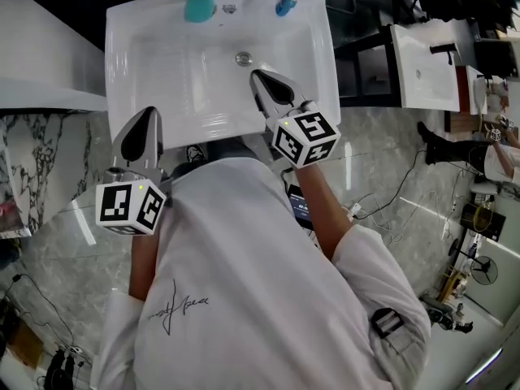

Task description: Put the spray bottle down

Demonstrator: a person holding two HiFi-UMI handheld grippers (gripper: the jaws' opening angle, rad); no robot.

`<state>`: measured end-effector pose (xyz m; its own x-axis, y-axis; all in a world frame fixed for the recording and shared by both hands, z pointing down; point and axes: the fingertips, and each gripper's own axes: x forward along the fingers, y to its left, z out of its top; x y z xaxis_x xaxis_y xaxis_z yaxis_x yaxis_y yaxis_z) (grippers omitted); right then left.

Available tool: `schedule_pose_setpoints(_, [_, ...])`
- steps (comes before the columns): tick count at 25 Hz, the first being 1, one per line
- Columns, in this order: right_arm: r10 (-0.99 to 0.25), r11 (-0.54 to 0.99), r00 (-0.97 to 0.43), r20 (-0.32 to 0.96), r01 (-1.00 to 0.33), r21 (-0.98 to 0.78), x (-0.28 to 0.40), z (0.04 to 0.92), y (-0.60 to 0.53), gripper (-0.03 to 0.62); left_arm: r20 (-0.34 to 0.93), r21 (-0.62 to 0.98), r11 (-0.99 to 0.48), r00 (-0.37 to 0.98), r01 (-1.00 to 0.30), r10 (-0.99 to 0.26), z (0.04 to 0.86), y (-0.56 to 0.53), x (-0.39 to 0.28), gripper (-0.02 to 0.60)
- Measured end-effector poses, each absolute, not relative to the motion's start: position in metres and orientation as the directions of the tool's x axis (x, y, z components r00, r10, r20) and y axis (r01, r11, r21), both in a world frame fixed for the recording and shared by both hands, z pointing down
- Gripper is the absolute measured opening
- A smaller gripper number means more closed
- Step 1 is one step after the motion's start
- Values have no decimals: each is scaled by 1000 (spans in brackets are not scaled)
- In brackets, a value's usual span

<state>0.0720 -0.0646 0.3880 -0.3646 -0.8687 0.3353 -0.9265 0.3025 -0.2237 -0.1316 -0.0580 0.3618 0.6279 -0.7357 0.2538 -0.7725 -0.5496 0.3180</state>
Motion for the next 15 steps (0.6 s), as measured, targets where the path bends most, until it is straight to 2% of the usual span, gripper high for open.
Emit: schedule_pose_setpoints(15, [-860,315,-394,325,-910,-271,73,377,-31,-5,283,328,-517,604,-791,-745,372,-43,-147,52])
